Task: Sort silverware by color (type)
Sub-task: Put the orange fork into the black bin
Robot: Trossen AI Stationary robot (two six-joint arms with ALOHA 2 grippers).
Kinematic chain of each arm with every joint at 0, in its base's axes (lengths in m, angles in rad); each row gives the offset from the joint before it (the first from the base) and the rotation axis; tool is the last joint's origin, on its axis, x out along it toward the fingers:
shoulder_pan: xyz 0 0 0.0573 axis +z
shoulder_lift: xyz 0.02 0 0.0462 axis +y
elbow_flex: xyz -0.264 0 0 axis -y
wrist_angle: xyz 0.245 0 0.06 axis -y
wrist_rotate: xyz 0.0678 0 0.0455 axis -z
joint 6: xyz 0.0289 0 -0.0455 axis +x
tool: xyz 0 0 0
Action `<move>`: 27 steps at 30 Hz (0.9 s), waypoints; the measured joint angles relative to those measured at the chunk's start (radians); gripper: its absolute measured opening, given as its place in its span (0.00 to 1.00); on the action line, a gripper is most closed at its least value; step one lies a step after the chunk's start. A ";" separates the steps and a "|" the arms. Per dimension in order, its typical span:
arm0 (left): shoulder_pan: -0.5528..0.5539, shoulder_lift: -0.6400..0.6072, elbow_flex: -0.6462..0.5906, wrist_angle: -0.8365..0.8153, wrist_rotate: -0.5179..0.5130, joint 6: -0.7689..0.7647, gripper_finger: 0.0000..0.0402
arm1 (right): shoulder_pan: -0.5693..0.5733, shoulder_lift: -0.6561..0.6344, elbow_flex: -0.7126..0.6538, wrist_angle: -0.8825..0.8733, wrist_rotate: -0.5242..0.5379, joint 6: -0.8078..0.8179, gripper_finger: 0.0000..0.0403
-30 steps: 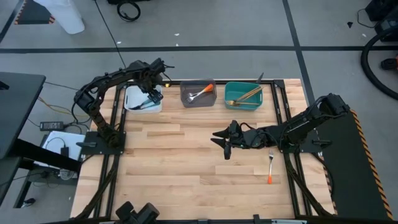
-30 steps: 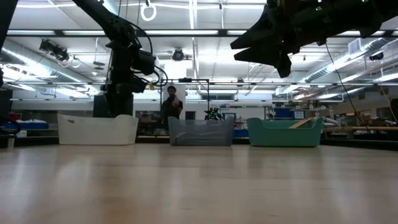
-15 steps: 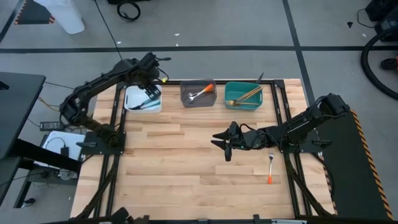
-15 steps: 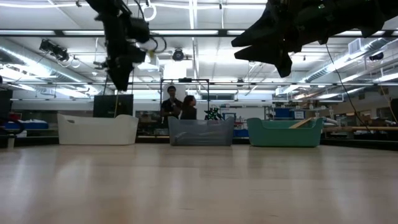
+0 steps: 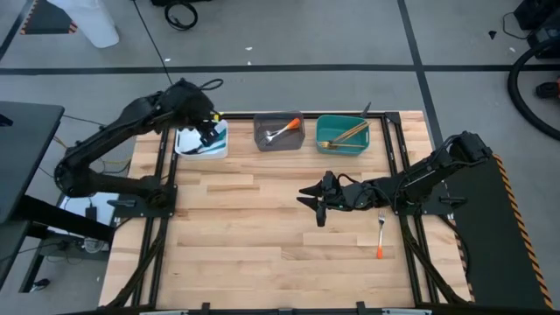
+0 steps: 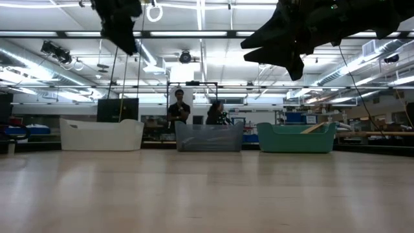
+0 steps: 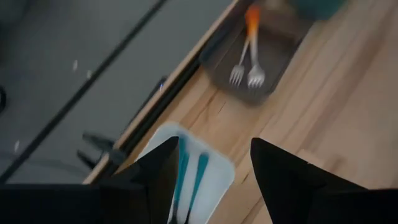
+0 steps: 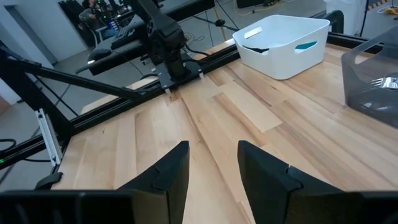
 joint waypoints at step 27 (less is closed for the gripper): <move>-0.257 -0.192 0.000 0.471 0.000 -0.032 0.52 | -0.034 0.000 0.000 0.008 0.003 0.031 0.36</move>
